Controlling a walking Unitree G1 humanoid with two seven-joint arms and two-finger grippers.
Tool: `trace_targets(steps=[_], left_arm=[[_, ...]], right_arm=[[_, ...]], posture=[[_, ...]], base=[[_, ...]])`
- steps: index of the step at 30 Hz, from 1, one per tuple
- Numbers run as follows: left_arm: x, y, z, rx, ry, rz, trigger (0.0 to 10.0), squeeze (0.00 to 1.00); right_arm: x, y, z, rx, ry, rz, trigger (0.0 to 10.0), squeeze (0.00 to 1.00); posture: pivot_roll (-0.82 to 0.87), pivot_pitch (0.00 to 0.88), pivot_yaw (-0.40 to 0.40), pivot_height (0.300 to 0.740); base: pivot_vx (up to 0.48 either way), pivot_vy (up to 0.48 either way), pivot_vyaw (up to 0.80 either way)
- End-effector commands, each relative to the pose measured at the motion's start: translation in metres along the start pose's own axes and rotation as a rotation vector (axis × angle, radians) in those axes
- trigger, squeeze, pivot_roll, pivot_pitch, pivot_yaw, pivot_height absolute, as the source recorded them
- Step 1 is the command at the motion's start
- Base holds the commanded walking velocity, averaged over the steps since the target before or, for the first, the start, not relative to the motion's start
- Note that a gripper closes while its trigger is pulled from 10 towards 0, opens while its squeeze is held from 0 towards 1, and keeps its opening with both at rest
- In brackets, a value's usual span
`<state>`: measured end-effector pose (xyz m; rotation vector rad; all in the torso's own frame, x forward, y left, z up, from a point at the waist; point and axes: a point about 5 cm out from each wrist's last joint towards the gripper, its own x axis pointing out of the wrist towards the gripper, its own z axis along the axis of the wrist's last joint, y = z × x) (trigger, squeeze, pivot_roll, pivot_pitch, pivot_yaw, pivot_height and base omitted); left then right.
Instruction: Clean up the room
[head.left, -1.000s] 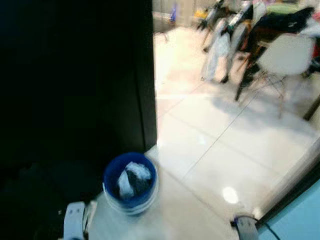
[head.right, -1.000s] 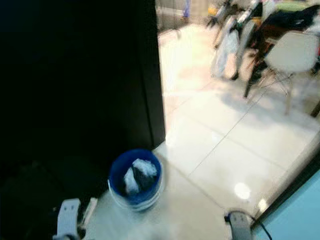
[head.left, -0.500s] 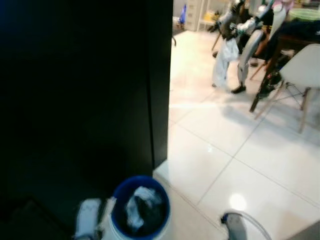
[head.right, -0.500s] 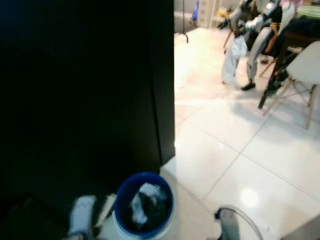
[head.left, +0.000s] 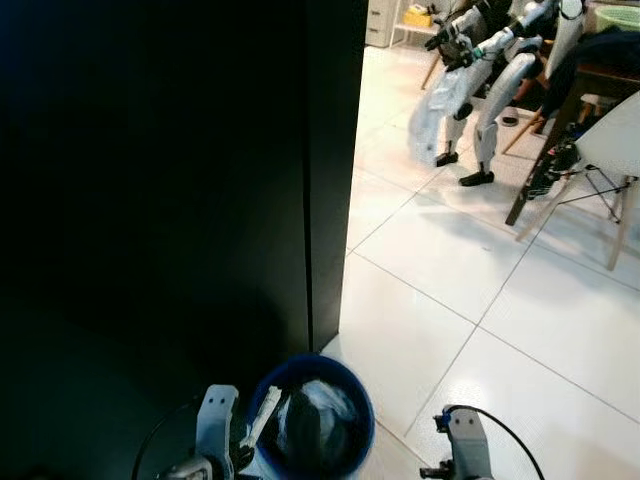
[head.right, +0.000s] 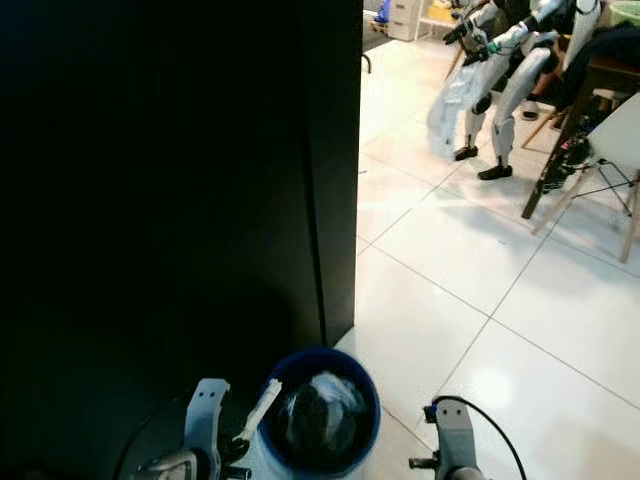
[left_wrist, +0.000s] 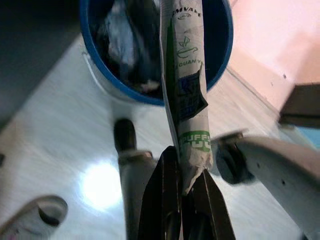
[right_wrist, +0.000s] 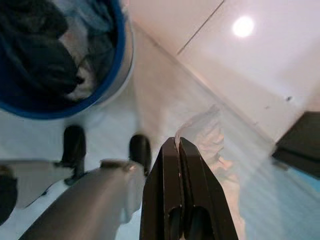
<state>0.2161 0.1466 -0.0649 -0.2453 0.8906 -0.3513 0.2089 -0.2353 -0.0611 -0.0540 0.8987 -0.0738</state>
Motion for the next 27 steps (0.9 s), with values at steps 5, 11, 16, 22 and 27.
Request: trace_targets(steps=[5, 11, 16, 22, 27], left_arm=[[-0.001, -0.003, -0.012, -0.055, 0.029, -0.041, 10.0, 0.0], [0.0, -0.004, -0.004, -0.06, -0.015, -0.068, 10.0, 0.0], [0.002, -0.005, 0.016, -0.039, -0.094, -0.084, 10.0, 0.0], [0.006, -0.018, 0.064, 0.025, -0.211, -0.165, 10.0, 0.08], [0.007, -0.02, 0.071, 0.071, -0.204, -0.171, 10.0, 0.94]], right_arm=[[0.003, 0.004, 0.024, -0.042, -0.073, 0.009, 10.0, 0.0], [0.005, 0.013, 0.06, -0.085, -0.174, 0.033, 10.0, 0.0], [0.005, 0.023, 0.087, -0.109, -0.255, 0.056, 10.0, 0.0], [0.002, 0.036, 0.119, -0.136, -0.365, 0.094, 10.0, 0.0], [0.0, 0.038, 0.123, -0.131, -0.403, 0.097, 10.0, 0.0]], posture=[[-0.06, 0.104, 0.016, 0.74], [-0.06, 0.114, 0.007, 0.74], [-0.07, 0.124, 0.007, 0.74], [-0.11, 0.175, 0.009, 0.74], [-0.14, 0.213, 0.019, 0.74]], base=[[0.0, 0.0, 0.0], [0.0, 0.0, 0.0], [0.0, 0.0, 0.0], [0.0, 0.0, 0.0], [0.0, 0.0, 0.0]])
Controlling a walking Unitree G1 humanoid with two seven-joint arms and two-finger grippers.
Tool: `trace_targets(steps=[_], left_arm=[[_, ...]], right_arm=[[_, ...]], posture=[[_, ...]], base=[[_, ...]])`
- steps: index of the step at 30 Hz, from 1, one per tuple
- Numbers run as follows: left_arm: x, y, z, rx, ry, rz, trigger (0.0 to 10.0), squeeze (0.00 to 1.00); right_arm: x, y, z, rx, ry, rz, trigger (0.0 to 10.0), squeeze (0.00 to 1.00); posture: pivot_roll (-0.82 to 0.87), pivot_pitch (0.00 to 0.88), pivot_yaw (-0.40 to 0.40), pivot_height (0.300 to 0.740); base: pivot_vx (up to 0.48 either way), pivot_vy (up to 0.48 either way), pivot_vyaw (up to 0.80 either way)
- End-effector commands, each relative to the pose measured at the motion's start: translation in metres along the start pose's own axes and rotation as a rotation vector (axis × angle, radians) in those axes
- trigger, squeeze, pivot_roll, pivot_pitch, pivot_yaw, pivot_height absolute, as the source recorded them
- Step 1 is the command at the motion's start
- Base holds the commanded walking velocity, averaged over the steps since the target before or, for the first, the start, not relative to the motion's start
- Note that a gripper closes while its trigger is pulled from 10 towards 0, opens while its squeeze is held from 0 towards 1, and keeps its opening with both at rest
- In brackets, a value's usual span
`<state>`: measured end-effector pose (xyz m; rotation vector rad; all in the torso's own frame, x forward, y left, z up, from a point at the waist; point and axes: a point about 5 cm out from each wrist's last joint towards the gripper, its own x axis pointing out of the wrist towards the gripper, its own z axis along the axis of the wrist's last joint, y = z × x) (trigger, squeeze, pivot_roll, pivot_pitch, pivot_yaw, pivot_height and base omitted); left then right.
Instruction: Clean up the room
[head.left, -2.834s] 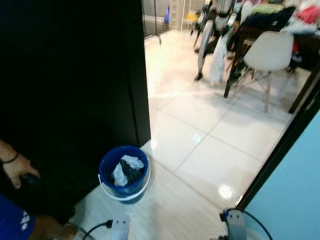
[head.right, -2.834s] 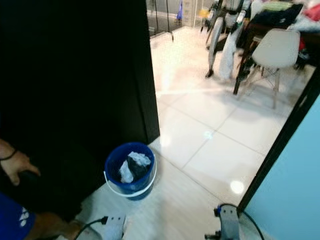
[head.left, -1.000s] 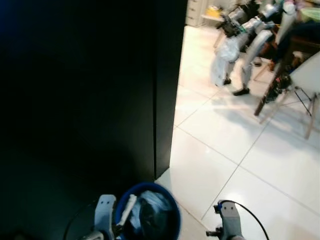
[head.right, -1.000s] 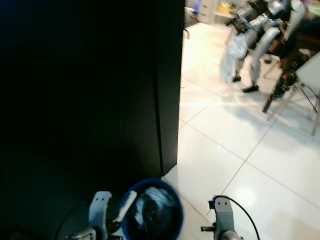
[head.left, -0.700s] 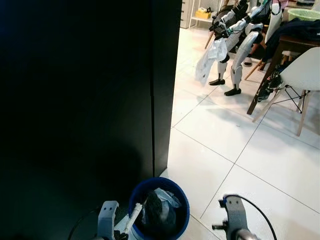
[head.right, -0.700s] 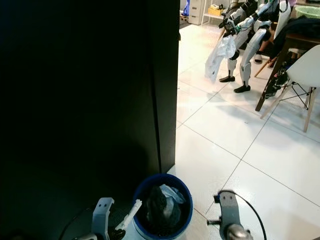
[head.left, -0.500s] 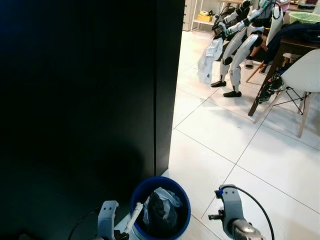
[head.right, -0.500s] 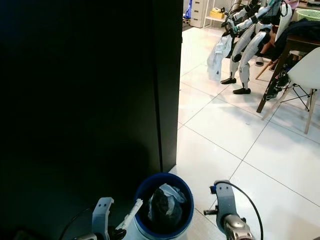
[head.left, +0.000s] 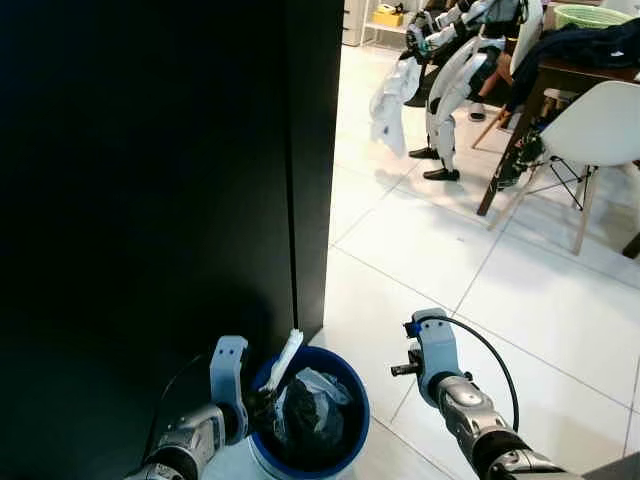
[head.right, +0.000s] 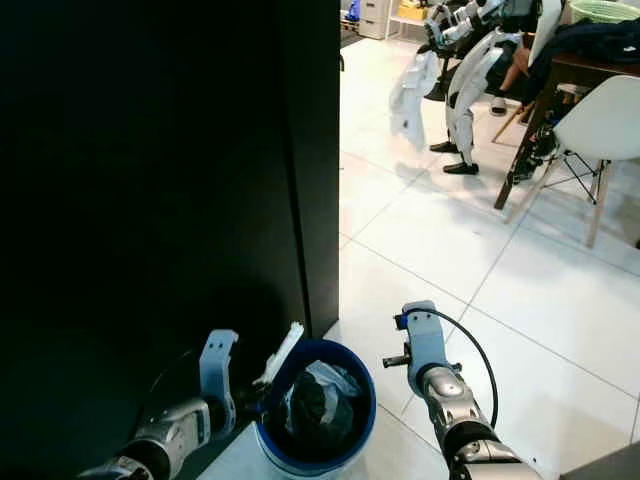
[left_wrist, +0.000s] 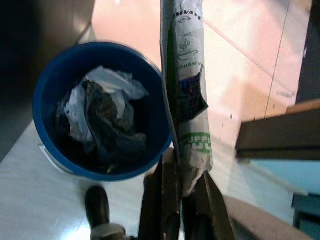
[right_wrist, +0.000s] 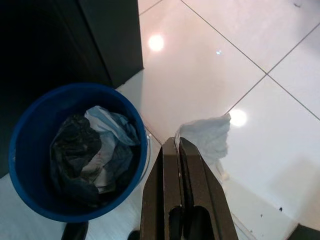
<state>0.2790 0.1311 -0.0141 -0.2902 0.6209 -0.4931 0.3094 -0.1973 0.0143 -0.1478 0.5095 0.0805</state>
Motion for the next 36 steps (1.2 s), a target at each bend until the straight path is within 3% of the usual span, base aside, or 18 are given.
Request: trace_targets(steps=[1, 4, 9, 12, 13, 14, 17, 19, 20, 21, 23, 27, 28, 29, 30, 34, 35, 36], left_arm=[[-0.001, -0.001, -0.007, 0.012, 0.039, -0.013, 10.0, 0.94], [-0.001, 0.0, -0.005, 0.016, 0.035, -0.02, 10.0, 1.0], [0.0, 0.002, 0.008, 0.063, 0.019, -0.018, 10.0, 1.0], [-0.003, 0.012, 0.011, 0.089, 0.012, 0.077, 10.0, 1.0], [-0.005, 0.015, 0.01, 0.101, 0.011, 0.112, 10.0, 0.0], [-0.007, 0.019, 0.009, 0.11, 0.007, 0.145, 10.0, 0.0], [-0.009, 0.022, 0.008, 0.121, -0.001, 0.175, 10.0, 0.0], [-0.014, 0.028, 0.009, 0.114, -0.058, 0.25, 10.0, 0.0], [-0.014, 0.028, 0.009, 0.114, -0.058, 0.25, 10.0, 0.0], [-0.019, 0.034, 0.014, 0.121, -0.131, 0.312, 10.0, 0.0], [-0.024, 0.033, 0.023, 0.121, -0.271, 0.3, 10.0, 0.0], [-0.027, 0.029, 0.028, 0.126, -0.355, 0.268, 10.0, 0.0], [-0.03, 0.023, 0.033, 0.129, -0.427, 0.258, 10.0, 0.0], [-0.03, 0.023, 0.033, 0.129, -0.427, 0.258, 10.0, 0.0], [-0.033, 0.009, 0.04, 0.146, -0.502, 0.214, 10.0, 0.0], [-0.035, -0.007, 0.047, 0.197, -0.553, 0.171, 10.0, 0.0], [-0.036, -0.017, 0.051, 0.209, -0.576, 0.144, 10.0, 0.0], [-0.038, -0.024, 0.053, 0.214, -0.594, 0.125, 10.0, 0.0]], right_arm=[[-0.002, 0.003, -0.003, 0.009, -0.026, 0.006, 10.0, 0.0], [-0.003, 0.003, -0.003, 0.015, -0.046, 0.007, 10.0, 0.0], [-0.007, 0.005, -0.002, 0.027, -0.105, 0.021, 10.0, 0.0], [-0.005, 0.018, 0.003, 0.022, -0.119, 0.106, 10.0, 0.0], [-0.004, 0.025, 0.004, 0.01, -0.103, 0.146, 10.0, 0.0], [-0.002, 0.039, 0.001, 0.002, -0.07, 0.219, 10.0, 0.0], [-0.002, 0.047, 0.0, -0.002, -0.046, 0.265, 10.0, 0.0], [0.0, 0.071, -0.004, -0.043, 0.008, 0.359, 10.0, 0.0], [0.0, 0.071, -0.004, -0.043, 0.008, 0.359, 10.0, 0.0], [0.0, 0.092, -0.005, -0.092, 0.053, 0.406, 10.0, 0.0], [0.001, 0.11, -0.003, -0.13, 0.09, 0.39, 10.0, 0.0], [0.003, 0.116, 0.002, -0.11, 0.095, 0.374, 10.0, 0.0], [0.004, 0.122, 0.01, -0.131, 0.081, 0.375, 10.0, 0.0], [0.004, 0.122, 0.01, -0.131, 0.081, 0.375, 10.0, 0.0], [0.006, 0.127, 0.022, -0.136, 0.051, 0.372, 10.0, 0.0], [0.008, 0.131, 0.035, -0.11, 0.023, 0.374, 10.0, 0.0], [0.01, 0.133, 0.045, -0.093, 0.0, 0.368, 10.0, 0.08], [0.01, 0.135, 0.051, -0.083, -0.016, 0.365, 10.0, 0.08]], posture=[[-0.17, 0.246, 0.028, 0.74], [-0.19, 0.27, 0.033, 0.74], [-0.21, 0.313, 0.029, 0.74], [-0.2, 0.321, 0.032, 0.74], [-0.19, 0.322, 0.032, 0.74], [-0.17, 0.318, 0.031, 0.74], [-0.16, 0.316, 0.031, 0.74], [-0.08, 0.306, 0.009, 0.74], [-0.08, 0.306, 0.009, 0.74], [-0.03, 0.306, -0.008, 0.74], [0.03, 0.313, -0.033, 0.74], [0.06, 0.317, -0.041, 0.74], [0.1, 0.322, -0.053, 0.74], [0.1, 0.322, -0.053, 0.74], [0.13, 0.334, -0.067, 0.74], [0.14, 0.34, -0.07, 0.74], [0.16, 0.351, -0.074, 0.74], [0.17, 0.361, -0.075, 0.74]], base=[[0.0, 0.0, 0.0], [0.0, 0.0, 0.0], [0.0, 0.0, 0.0], [0.0, 0.0, 0.0], [0.0, 0.0, 0.0], [0.0, 0.0, 0.0], [0.0, 0.0, 0.0], [0.0, 0.0, 0.0], [0.0, 0.0, 0.0], [0.0, 0.0, 0.0], [0.0, 0.0, 0.0], [0.0, 0.0, 0.0], [0.0, 0.0, 0.0], [0.0, 0.0, 0.0], [0.0, 0.0, 0.0], [0.0, 0.0, 0.0], [0.0, 0.0, 0.0], [0.0, 0.0, 0.0]])
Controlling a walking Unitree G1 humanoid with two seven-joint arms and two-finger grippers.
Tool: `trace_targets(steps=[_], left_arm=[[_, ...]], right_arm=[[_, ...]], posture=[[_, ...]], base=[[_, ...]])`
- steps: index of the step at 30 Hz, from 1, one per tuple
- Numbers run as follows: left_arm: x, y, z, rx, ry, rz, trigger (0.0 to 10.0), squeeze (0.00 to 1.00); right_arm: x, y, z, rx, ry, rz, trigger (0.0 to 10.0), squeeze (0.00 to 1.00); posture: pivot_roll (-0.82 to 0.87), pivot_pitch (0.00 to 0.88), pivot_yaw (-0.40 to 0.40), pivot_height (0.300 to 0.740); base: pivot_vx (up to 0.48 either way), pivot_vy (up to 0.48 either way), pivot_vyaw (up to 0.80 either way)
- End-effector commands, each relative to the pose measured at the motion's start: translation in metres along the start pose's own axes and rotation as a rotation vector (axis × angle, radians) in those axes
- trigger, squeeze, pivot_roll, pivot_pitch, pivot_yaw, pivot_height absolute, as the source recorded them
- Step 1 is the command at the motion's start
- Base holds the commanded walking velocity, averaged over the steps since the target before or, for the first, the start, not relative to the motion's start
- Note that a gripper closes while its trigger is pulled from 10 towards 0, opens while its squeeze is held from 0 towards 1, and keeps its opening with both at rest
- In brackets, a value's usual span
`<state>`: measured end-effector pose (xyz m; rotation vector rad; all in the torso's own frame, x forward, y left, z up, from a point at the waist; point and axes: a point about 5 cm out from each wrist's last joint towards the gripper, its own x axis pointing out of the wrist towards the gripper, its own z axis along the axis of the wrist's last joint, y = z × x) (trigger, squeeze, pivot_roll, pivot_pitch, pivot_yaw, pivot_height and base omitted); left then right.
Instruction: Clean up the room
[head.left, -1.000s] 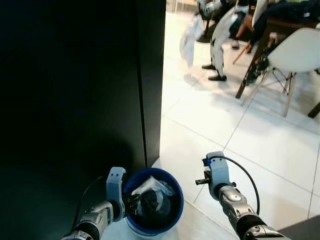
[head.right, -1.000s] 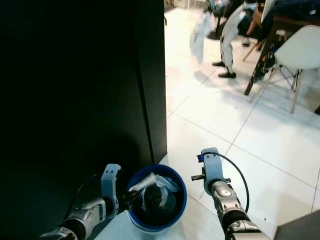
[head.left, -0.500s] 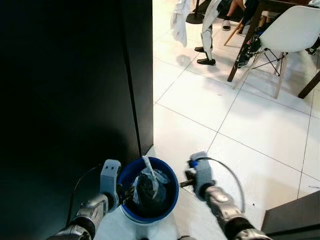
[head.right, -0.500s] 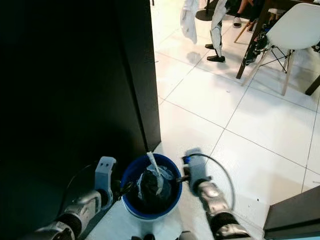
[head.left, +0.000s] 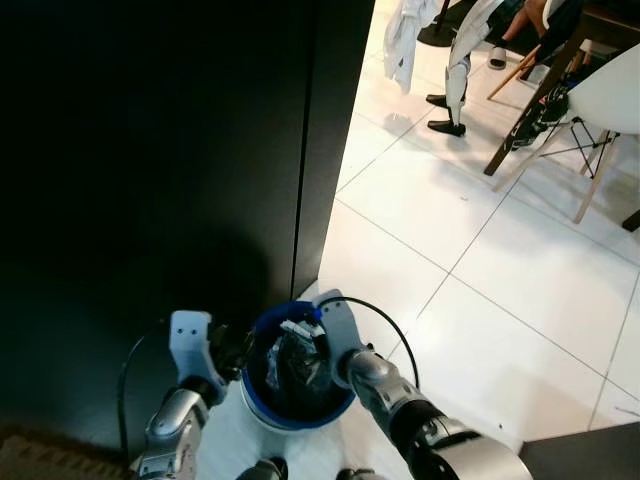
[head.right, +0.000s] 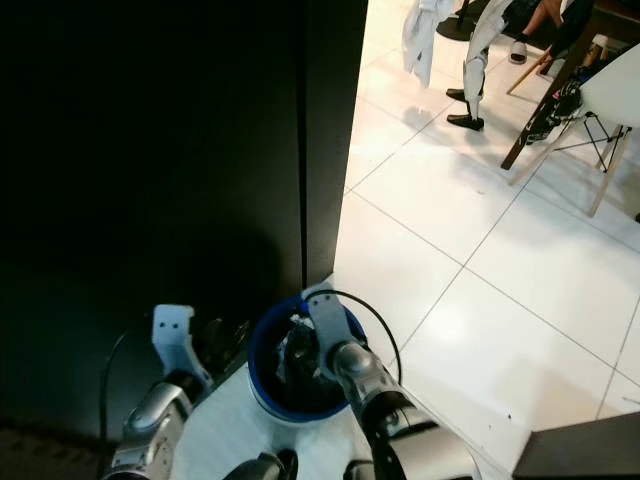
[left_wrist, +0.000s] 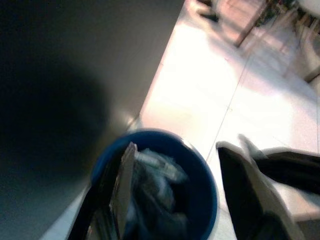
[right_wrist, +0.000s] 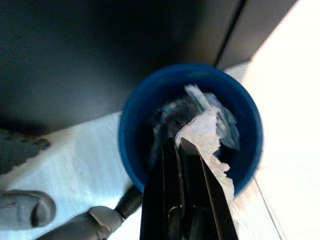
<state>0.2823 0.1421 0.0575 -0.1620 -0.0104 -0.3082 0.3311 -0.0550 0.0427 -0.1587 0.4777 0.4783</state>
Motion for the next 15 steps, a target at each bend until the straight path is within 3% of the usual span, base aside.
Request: trace_targets(steps=[1, 2, 3, 7, 11, 15], left_arm=[[-0.004, -0.006, -0.003, -0.019, 0.015, -0.015, 10.0, 0.0], [-0.006, -0.014, 0.002, -0.022, -0.01, -0.035, 10.0, 0.0], [-0.009, -0.027, 0.007, -0.012, -0.032, -0.073, 10.0, 0.0], [-0.015, -0.039, 0.012, -0.008, -0.031, -0.11, 10.0, 0.0], [-0.02, -0.044, 0.014, -0.008, -0.021, -0.121, 10.0, 0.0], [-0.027, -0.047, 0.017, -0.013, -0.001, -0.121, 10.0, 0.0]], right_arm=[[0.0, 0.001, -0.006, 0.035, 0.028, -0.008, 10.0, 0.08], [0.002, 0.0, 0.004, 0.051, 0.0, -0.029, 10.0, 1.0], [0.004, -0.004, 0.028, 0.099, -0.07, -0.08, 10.0, 1.0], [0.005, -0.011, 0.051, 0.14, -0.14, -0.136, 10.0, 1.0], [0.004, -0.018, 0.062, 0.16, -0.177, -0.175, 10.0, 1.0], [-0.001, -0.036, 0.061, 0.173, -0.186, -0.259, 10.0, 1.0]], posture=[[0.17, 0.361, -0.075, 0.74], [0.19, 0.369, -0.077, 0.74], [0.21, 0.384, -0.077, 0.74], [0.23, 0.397, -0.079, 0.74], [0.25, 0.401, -0.077, 0.74], [0.25, 0.406, -0.071, 0.74]], base=[[0.0, 0.0, 0.0], [0.0, 0.0, 0.0], [0.0, 0.0, 0.0], [0.0, 0.0, 0.0], [0.0, 0.0, 0.0], [0.0, 0.0, 0.0]])
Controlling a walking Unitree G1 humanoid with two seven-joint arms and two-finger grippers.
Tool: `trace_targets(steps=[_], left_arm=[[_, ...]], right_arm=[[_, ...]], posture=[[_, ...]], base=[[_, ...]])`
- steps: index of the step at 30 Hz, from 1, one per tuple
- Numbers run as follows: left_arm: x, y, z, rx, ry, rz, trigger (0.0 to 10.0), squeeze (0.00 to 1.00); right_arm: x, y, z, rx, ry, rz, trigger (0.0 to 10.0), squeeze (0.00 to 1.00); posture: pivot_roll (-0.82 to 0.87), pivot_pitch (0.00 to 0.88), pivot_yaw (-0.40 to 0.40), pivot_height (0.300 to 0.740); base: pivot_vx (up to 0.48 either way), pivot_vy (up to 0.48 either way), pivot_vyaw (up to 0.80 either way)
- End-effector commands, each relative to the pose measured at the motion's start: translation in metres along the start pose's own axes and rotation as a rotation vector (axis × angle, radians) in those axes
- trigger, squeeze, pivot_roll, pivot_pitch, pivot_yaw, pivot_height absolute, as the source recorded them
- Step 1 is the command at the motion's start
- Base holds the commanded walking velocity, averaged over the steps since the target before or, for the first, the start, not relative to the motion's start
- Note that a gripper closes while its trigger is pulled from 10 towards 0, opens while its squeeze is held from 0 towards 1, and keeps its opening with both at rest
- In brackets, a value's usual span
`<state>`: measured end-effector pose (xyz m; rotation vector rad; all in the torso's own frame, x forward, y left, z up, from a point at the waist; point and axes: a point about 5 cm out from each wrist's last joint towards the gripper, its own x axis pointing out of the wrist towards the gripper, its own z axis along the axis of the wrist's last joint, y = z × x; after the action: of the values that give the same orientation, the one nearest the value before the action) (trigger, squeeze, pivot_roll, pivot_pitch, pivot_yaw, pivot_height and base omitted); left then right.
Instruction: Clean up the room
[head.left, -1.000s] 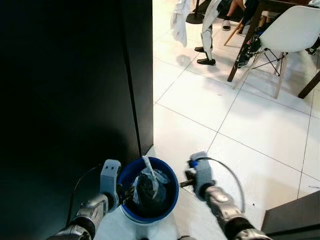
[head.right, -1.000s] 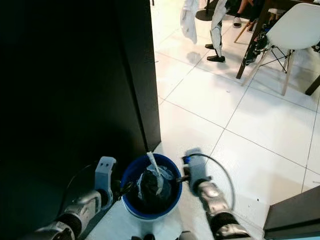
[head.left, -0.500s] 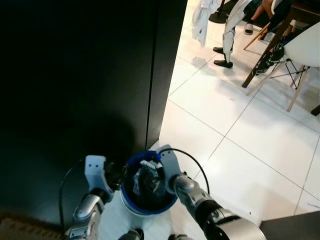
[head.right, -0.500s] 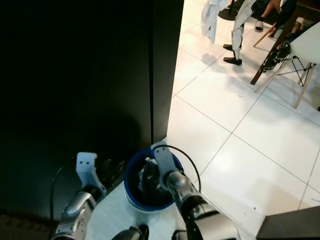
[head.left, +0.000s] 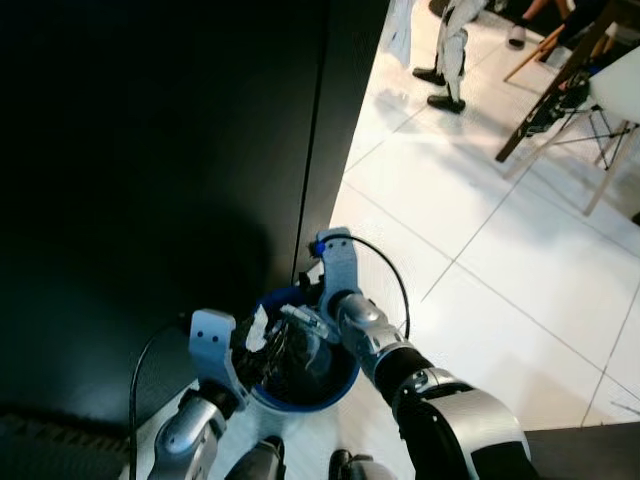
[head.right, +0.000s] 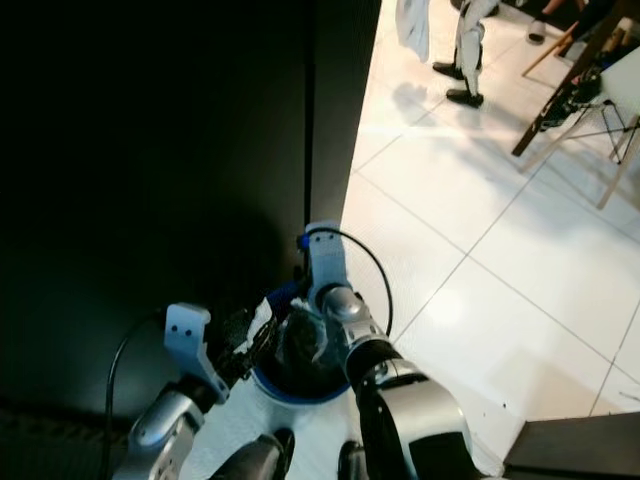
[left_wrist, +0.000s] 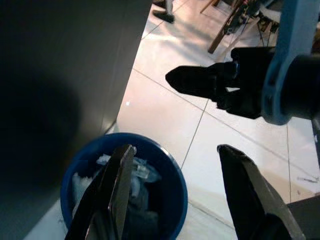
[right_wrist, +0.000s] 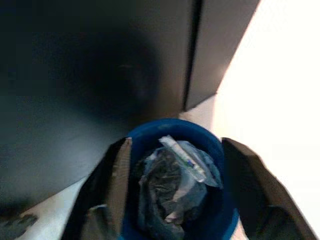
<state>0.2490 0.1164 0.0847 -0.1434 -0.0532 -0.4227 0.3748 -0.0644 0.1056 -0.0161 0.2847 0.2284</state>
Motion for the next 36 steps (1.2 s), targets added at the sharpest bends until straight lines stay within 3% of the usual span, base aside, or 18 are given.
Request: trace_targets(steps=[1, 7, 8, 9, 10, 11, 14, 16, 18, 19, 20, 21, 24, 26, 30, 36], left_arm=[[-0.003, -0.009, -0.005, -0.038, 0.027, -0.003, 10.0, 0.0], [-0.003, -0.012, -0.008, -0.044, 0.057, -0.02, 10.0, 0.0], [-0.002, -0.014, -0.009, -0.055, 0.066, -0.029, 10.0, 0.0], [-0.002, -0.014, -0.009, -0.055, 0.066, -0.029, 10.0, 0.0], [0.0, -0.015, -0.013, -0.063, 0.093, -0.032, 10.0, 0.0], [0.0, -0.015, -0.013, -0.063, 0.093, -0.032, 10.0, 0.0], [0.006, -0.014, -0.034, -0.093, 0.225, -0.003, 10.0, 0.0], [0.007, -0.013, -0.039, -0.099, 0.253, 0.003, 10.0, 0.0], [0.005, -0.004, -0.061, -0.104, 0.349, 0.009, 10.0, 0.0], [0.005, -0.004, -0.061, -0.104, 0.349, 0.009, 10.0, 0.0], [0.003, -0.001, -0.07, -0.104, 0.386, 0.009, 10.0, 0.0], [-0.003, 0.006, -0.085, -0.082, 0.469, 0.01, 10.0, 0.0], [-0.012, 0.016, -0.098, -0.082, 0.544, 0.034, 10.0, 0.0], [-0.037, 0.034, -0.122, -0.068, 0.724, 0.105, 10.0, 0.0], [-0.062, 0.045, -0.139, -0.064, 0.897, 0.181, 10.0, 0.0], [-0.083, 0.048, -0.15, -0.063, 1.004, 0.243, 10.0, 0.0]], right_arm=[[-0.002, -0.006, -0.009, 0.015, 0.023, -0.033, 10.0, 1.0], [-0.009, -0.034, -0.028, -0.092, 0.059, -0.097, 10.0, 1.0], [-0.014, -0.044, -0.042, -0.113, 0.094, -0.116, 10.0, 0.79], [-0.014, -0.044, -0.042, -0.113, 0.094, -0.116, 10.0, 0.79], [-0.022, -0.056, -0.059, -0.12, 0.143, -0.143, 10.0, 0.0], [-0.022, -0.056, -0.059, -0.12, 0.143, -0.143, 10.0, 0.0], [-0.055, -0.087, -0.119, -0.045, 0.322, -0.246, 10.0, 0.0], [-0.063, -0.094, -0.131, -0.027, 0.356, -0.27, 10.0, 0.0], [-0.095, -0.11, -0.17, 0.025, 0.457, -0.319, 10.0, 0.0], [-0.095, -0.11, -0.17, 0.025, 0.457, -0.319, 10.0, 0.0], [-0.107, -0.115, -0.182, 0.035, 0.493, -0.334, 10.0, 0.0], [-0.124, -0.121, -0.198, 0.049, 0.548, -0.363, 10.0, 0.0], [-0.139, -0.126, -0.211, 0.056, 0.595, -0.393, 10.0, 0.0], [-0.164, -0.134, -0.23, 0.081, 0.672, -0.456, 10.0, 0.0], [-0.176, -0.136, -0.239, 0.103, 0.715, -0.498, 10.0, 0.0], [-0.177, -0.132, -0.241, 0.099, 0.733, -0.49, 10.0, 0.0]], posture=[[0.25, 0.406, -0.071, 0.74], [0.22, 0.399, -0.061, 0.74], [0.2, 0.39, -0.058, 0.74], [0.2, 0.39, -0.058, 0.74], [0.19, 0.372, -0.055, 0.74], [0.19, 0.372, -0.055, 0.74], [0.14, 0.335, -0.045, 0.74], [0.14, 0.335, -0.045, 0.74], [0.11, 0.292, -0.031, 0.74], [0.11, 0.292, -0.031, 0.74], [0.1, 0.284, -0.028, 0.74], [0.07, 0.237, -0.021, 0.74], [0.06, 0.224, -0.012, 0.74], [0.03, 0.18, -0.003, 0.74], [0.0, 0.134, 0.009, 0.74], [-0.02, 0.06, -0.002, 0.74]], base=[[0.0, 0.0, 0.0], [0.0, 0.0, 0.0], [0.0, 0.0, 0.0], [0.0, 0.0, 0.0], [0.0, 0.0, 0.0], [0.0, 0.0, 0.0], [0.0, 0.0, 0.0], [0.0, 0.0, 0.0], [0.0, 0.0, 0.0], [0.0, 0.0, 0.0], [0.0, 0.0, 0.0], [0.0, 0.0, 0.0], [0.0, 0.0, 0.0], [0.0, 0.0, 0.0], [0.0, 0.0, 0.0], [-0.354, 0.0, 0.0]])
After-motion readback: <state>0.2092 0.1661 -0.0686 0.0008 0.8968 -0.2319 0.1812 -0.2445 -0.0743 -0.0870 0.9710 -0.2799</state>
